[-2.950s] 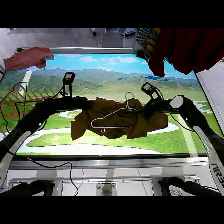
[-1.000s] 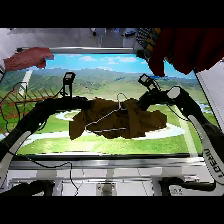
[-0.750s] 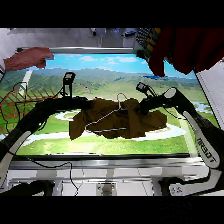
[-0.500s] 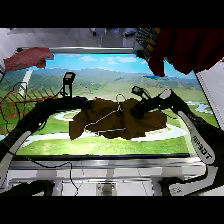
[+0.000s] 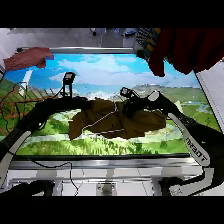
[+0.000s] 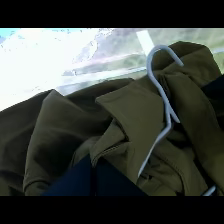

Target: Fold the clothes and pants, and hang the long-sleeved shirts on hangers.

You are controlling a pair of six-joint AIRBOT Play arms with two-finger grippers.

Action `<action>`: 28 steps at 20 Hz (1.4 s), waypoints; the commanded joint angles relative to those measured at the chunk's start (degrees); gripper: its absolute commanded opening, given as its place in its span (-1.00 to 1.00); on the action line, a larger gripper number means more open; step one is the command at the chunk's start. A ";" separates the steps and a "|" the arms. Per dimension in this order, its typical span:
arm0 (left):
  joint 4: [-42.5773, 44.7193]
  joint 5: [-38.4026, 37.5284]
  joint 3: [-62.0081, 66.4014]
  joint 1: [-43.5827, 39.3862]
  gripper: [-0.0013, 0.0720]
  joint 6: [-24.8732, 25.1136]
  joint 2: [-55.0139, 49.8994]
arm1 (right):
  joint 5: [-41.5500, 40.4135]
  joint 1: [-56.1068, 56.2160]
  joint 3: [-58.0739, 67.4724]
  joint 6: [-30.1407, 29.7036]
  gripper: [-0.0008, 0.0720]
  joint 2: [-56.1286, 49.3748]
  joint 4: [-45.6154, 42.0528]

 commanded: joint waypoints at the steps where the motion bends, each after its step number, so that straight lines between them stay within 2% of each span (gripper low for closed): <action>1: 0.00 0.00 0.02 -0.02 -0.88 0.63 0.04 | -3.56 1.62 0.04 -0.74 0.02 -0.26 -0.90; 4: 0.00 0.02 0.02 -0.02 -0.88 0.63 0.04 | 0.02 2.56 0.04 -0.74 0.02 -1.68 -3.91; 7: 0.00 0.02 0.02 -0.02 -0.88 0.63 0.04 | -1.36 3.43 0.04 -0.66 0.01 -2.47 -4.57; 8: 0.00 0.00 0.02 -0.02 -0.88 0.63 0.04 | -3.85 3.85 0.04 0.31 -0.19 -2.47 -4.48; 9: 0.00 0.02 0.02 -0.02 -0.88 0.63 0.04 | -6.82 4.17 0.04 1.53 -0.64 -2.47 -4.13; 10: 0.00 0.02 0.02 -0.02 -0.88 0.63 0.04 | -9.66 4.55 0.07 3.56 -0.82 -2.38 -3.78; 14: 0.04 0.42 0.02 0.31 -0.88 0.66 0.57 | -10.27 4.17 0.04 9.09 -0.84 0.66 -5.88; 17: 1.88 1.42 0.02 1.22 -0.88 0.63 1.84 | -9.60 2.56 0.04 9.84 -0.84 5.79 -8.50; 20: 6.05 2.49 0.02 2.67 -0.88 0.57 2.49 | -3.78 0.22 0.04 9.77 -0.84 11.76 -13.33; 24: 6.05 3.06 0.02 6.05 -0.88 0.59 2.49 | 9.81 -3.48 0.04 8.76 -0.84 17.27 -16.50; 28: 5.68 3.89 0.02 8.98 -0.88 0.52 2.67 | 11.54 -6.93 0.04 9.33 -0.84 21.03 -18.67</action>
